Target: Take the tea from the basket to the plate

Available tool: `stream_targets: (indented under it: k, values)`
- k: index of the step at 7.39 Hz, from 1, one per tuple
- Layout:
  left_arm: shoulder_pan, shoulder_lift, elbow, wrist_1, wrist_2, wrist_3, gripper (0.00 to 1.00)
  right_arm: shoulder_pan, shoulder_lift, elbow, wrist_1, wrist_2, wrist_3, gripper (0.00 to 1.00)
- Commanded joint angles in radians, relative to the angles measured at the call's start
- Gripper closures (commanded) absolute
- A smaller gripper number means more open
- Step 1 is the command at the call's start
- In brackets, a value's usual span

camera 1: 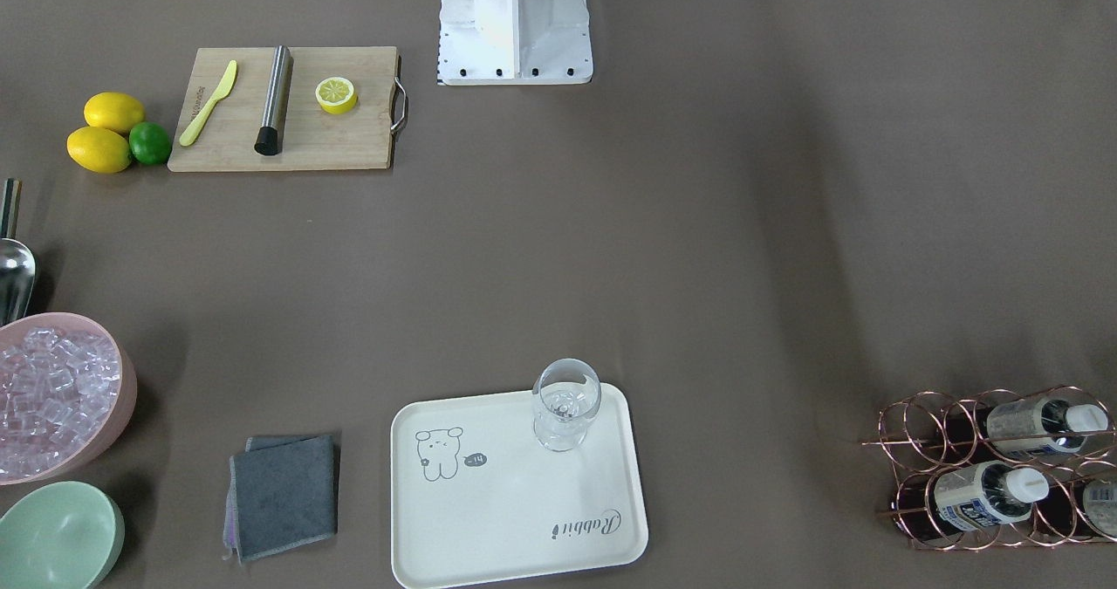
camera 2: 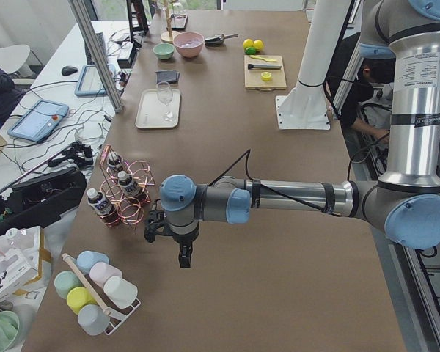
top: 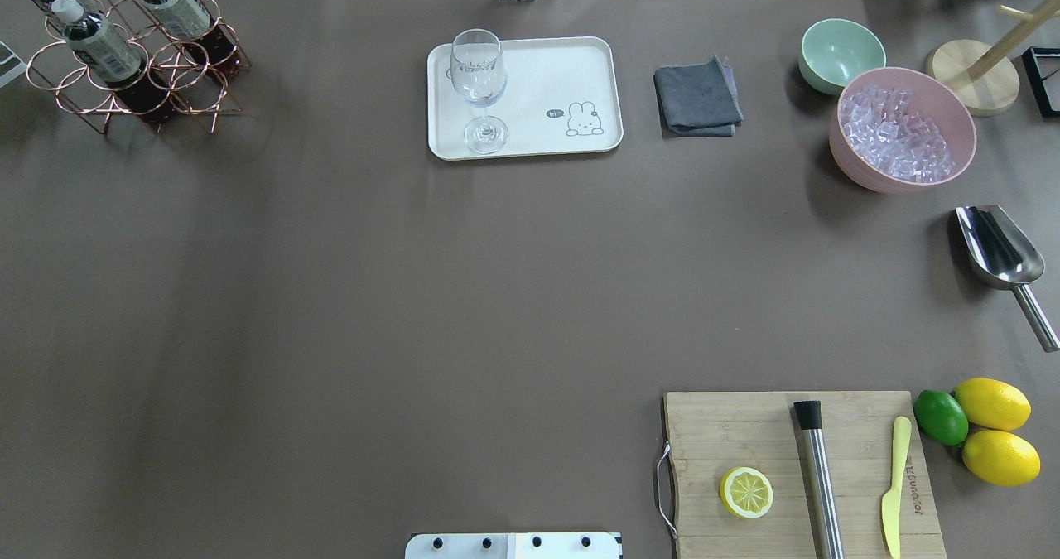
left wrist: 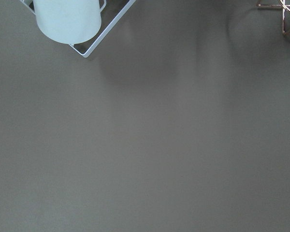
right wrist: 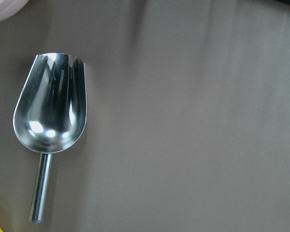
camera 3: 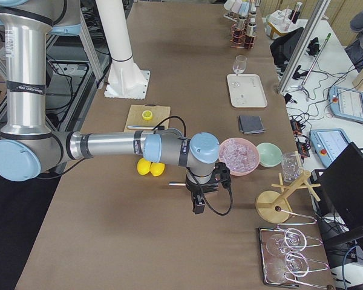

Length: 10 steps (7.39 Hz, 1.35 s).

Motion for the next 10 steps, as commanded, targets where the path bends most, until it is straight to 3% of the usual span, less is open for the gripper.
stream_targets:
  k: [1, 10]
  values:
    - [0.001, 0.001, 0.001, 0.000, 0.000, -0.003, 0.02, 0.000, 0.007, -0.005, 0.000, 0.008, 0.012, 0.01]
    - [-0.003, 0.007, 0.012, 0.003, -0.003, -0.001, 0.02, 0.000, 0.010, -0.014, -0.002, 0.064, 0.130, 0.01]
